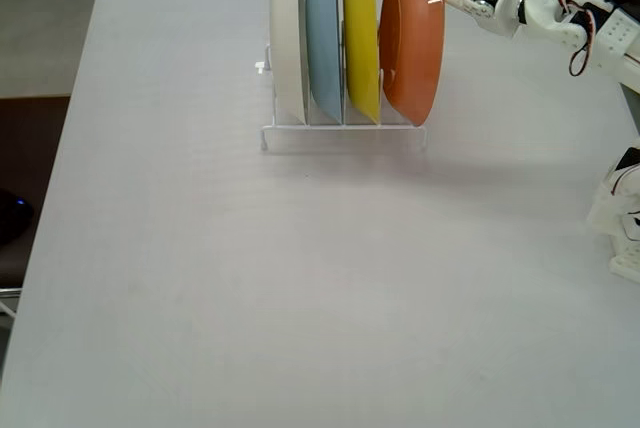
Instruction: Can you put the plate away?
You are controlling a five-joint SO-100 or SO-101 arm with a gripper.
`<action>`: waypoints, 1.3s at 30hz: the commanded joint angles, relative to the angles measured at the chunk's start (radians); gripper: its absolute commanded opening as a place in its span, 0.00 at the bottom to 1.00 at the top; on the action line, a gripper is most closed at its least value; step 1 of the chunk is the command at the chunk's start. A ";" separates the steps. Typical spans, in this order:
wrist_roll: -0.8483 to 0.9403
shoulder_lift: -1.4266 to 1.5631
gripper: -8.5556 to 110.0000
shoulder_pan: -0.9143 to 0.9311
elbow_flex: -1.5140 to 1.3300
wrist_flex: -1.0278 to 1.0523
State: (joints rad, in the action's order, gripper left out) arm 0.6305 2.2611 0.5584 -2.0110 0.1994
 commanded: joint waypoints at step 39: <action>0.003 0.020 0.39 0.025 0.249 0.321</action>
State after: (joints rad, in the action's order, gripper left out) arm 0.6167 2.2028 0.5967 -1.8392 0.5185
